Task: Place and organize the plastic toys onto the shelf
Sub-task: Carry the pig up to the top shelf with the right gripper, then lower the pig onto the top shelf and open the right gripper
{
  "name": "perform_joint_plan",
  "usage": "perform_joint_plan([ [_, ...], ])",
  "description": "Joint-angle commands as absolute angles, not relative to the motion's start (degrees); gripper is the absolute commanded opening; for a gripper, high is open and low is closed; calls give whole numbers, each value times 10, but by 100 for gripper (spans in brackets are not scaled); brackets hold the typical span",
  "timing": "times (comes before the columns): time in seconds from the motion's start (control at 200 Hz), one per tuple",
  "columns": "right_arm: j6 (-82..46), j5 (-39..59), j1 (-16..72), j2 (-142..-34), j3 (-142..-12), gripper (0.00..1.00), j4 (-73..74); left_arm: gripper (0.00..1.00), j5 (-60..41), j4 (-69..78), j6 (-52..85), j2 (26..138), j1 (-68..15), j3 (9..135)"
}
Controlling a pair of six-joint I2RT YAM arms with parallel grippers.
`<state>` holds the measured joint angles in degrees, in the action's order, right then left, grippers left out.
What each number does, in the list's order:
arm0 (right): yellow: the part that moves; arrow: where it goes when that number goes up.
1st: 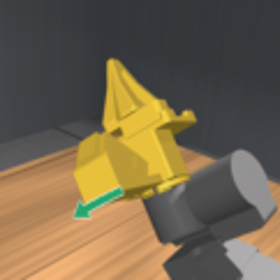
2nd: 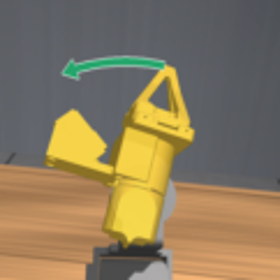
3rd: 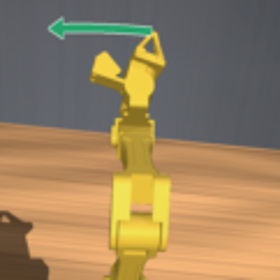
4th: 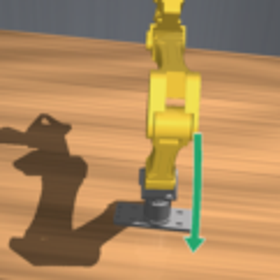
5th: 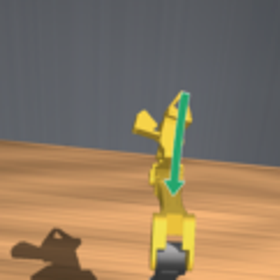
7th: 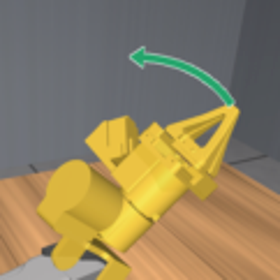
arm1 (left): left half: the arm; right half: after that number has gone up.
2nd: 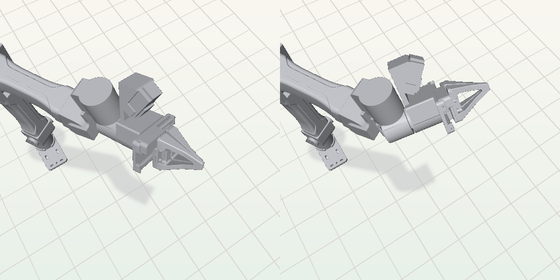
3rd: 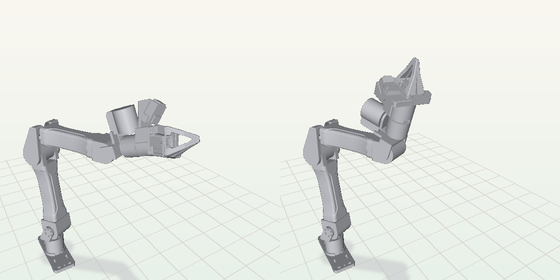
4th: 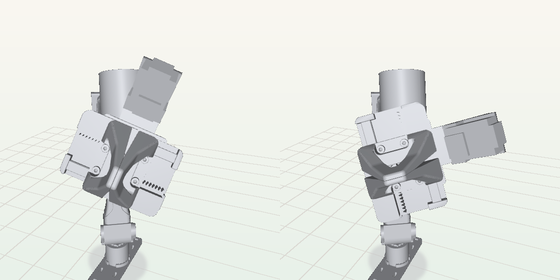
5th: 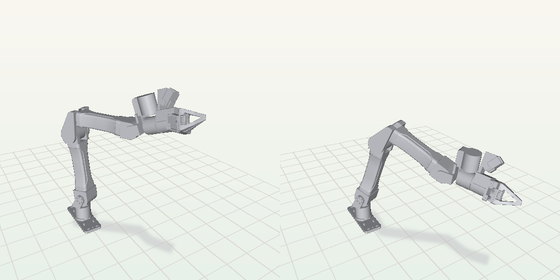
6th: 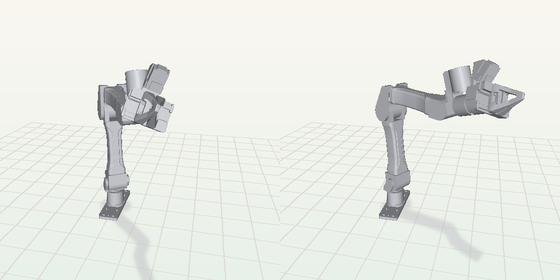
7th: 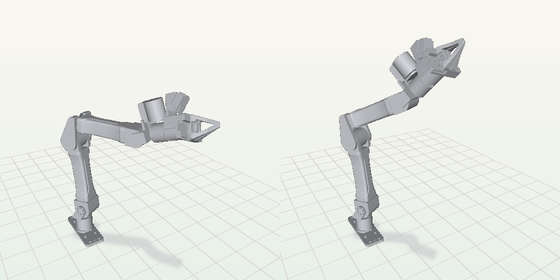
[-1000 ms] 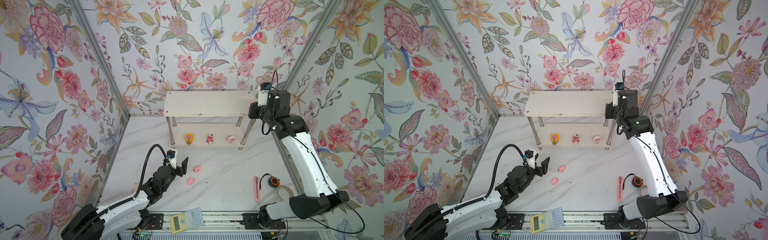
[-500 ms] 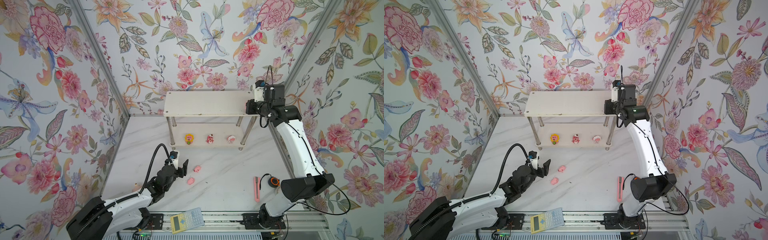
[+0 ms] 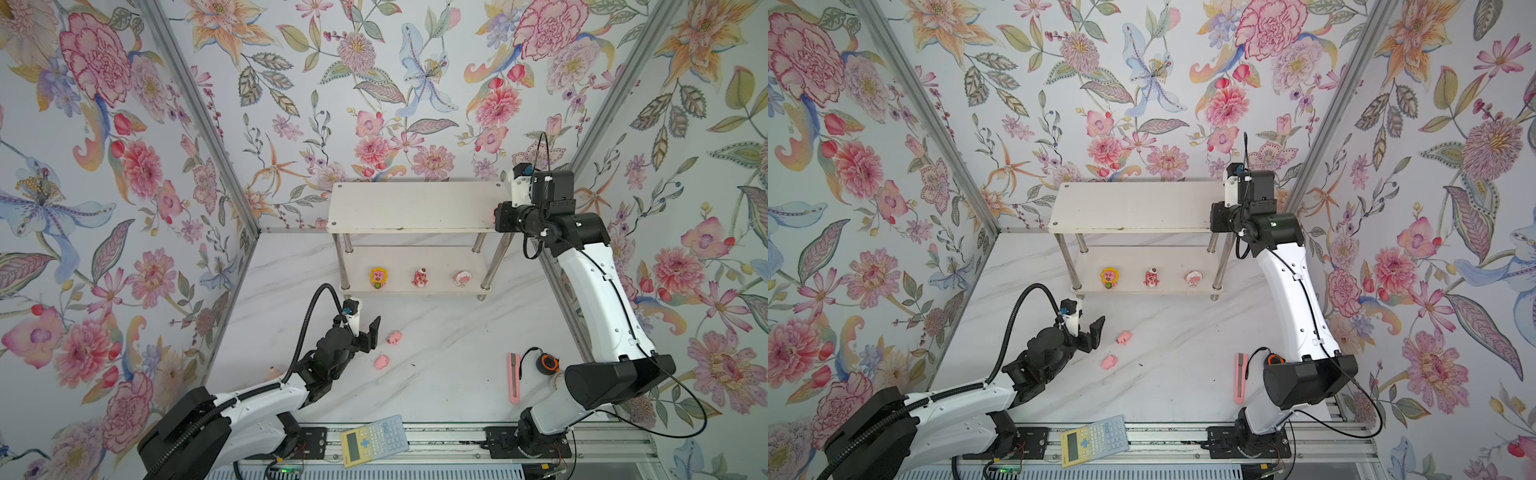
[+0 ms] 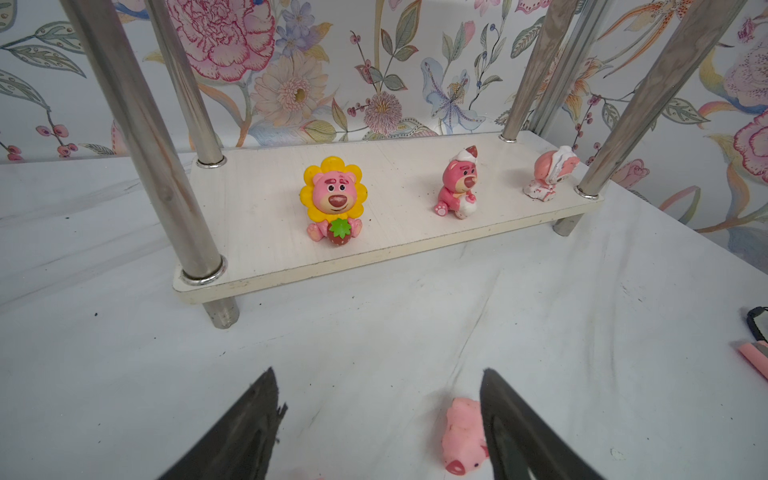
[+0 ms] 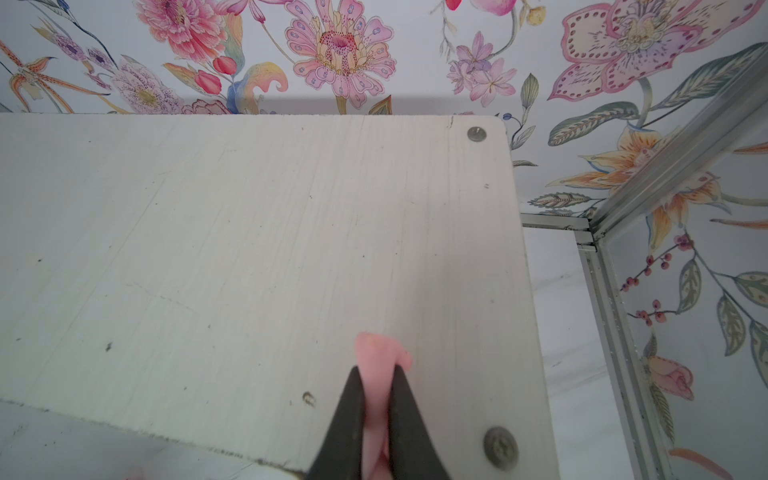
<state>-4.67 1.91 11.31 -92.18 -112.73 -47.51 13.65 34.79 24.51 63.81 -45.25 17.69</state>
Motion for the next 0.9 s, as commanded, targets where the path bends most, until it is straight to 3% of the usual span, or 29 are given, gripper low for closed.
perform_joint_plan([
  [0.0, -40, 10, 114, -916, -1120, 16, -488, 77, 127, 355, 251, 637, -444, 185],
  [0.2, -39, 13, 113, -943, -1136, 26, -488, 77, 128, 354, 252, 637, -443, 185],
  [0.37, -38, 15, 113, -960, -1157, 55, -488, 77, 130, 354, 251, 639, -444, 184],
  [0.525, -43, 13, 113, -964, -1164, 68, -488, 78, 131, 353, 247, 639, -443, 188],
  [0.711, -48, 17, 113, -956, -1176, 73, -488, 78, 126, 353, 247, 641, -443, 193],
  [0.896, -48, 33, 116, -958, -1172, 61, -488, 78, 120, 349, 252, 634, -443, 193],
])
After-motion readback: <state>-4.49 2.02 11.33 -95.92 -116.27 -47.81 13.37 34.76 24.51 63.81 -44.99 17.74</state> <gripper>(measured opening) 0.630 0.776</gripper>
